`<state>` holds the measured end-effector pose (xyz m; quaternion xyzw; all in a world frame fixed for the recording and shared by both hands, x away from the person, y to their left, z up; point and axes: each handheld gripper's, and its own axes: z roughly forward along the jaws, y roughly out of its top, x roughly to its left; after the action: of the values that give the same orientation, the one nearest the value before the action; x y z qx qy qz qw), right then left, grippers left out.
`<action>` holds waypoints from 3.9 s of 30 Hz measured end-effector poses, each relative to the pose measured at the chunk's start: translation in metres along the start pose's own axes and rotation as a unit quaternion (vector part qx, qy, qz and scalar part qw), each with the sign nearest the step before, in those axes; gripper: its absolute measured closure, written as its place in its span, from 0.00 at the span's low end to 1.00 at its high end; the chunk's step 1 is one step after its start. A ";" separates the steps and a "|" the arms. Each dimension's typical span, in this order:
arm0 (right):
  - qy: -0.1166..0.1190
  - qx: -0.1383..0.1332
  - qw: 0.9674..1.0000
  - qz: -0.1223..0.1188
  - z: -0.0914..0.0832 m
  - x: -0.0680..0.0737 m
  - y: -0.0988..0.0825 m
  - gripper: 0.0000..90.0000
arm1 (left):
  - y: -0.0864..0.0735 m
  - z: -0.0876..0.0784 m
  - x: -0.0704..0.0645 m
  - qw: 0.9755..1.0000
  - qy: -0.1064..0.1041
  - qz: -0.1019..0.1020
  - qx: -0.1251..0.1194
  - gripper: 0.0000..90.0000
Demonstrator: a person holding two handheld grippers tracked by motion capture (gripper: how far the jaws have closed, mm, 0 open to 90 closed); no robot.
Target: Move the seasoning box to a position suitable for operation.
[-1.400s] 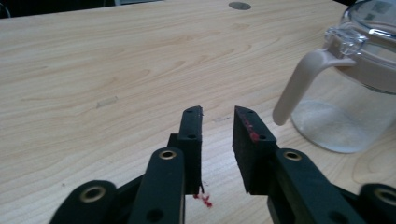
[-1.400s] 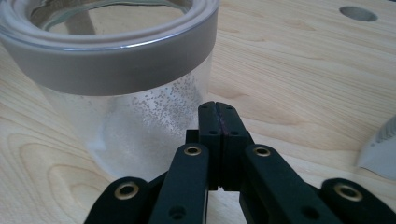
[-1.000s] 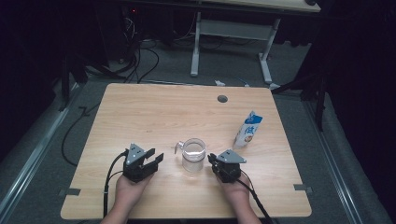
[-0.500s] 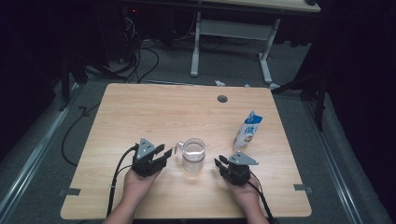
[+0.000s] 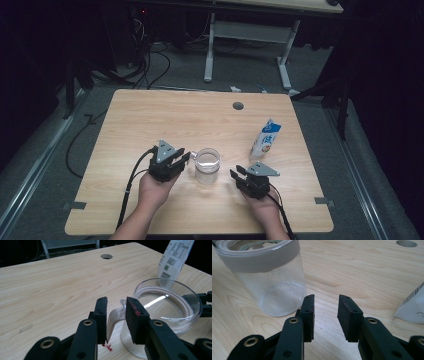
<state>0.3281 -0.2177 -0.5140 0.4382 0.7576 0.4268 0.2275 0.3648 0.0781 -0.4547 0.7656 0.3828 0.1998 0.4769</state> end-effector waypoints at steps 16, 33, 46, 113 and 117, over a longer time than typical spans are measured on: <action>0.005 0.000 1.000 -0.004 0.000 0.001 -0.001 0.78 | 0.008 0.011 -0.009 1.000 0.004 0.014 -0.013 1.00; 0.019 -0.002 1.000 -0.006 0.001 0.000 -0.002 0.75 | 0.007 0.016 -0.011 1.000 0.020 0.021 -0.008 1.00; 0.020 -0.005 1.000 -0.007 0.001 0.001 -0.001 0.73 | 0.006 0.018 -0.012 1.000 0.022 0.015 -0.014 1.00; 0.030 -0.060 0.997 -0.033 -0.015 0.030 0.031 0.99 | -0.009 0.024 -0.006 0.999 -0.001 -0.017 -0.034 1.00; 0.030 -0.061 0.997 -0.039 -0.015 0.035 0.033 0.99 | -0.011 0.024 -0.005 0.999 -0.006 -0.019 -0.040 1.00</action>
<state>0.3156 -0.1861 -0.4769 0.3805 0.7533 0.4758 0.2475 0.3739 0.0632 -0.4751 0.7396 0.3858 0.2017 0.5132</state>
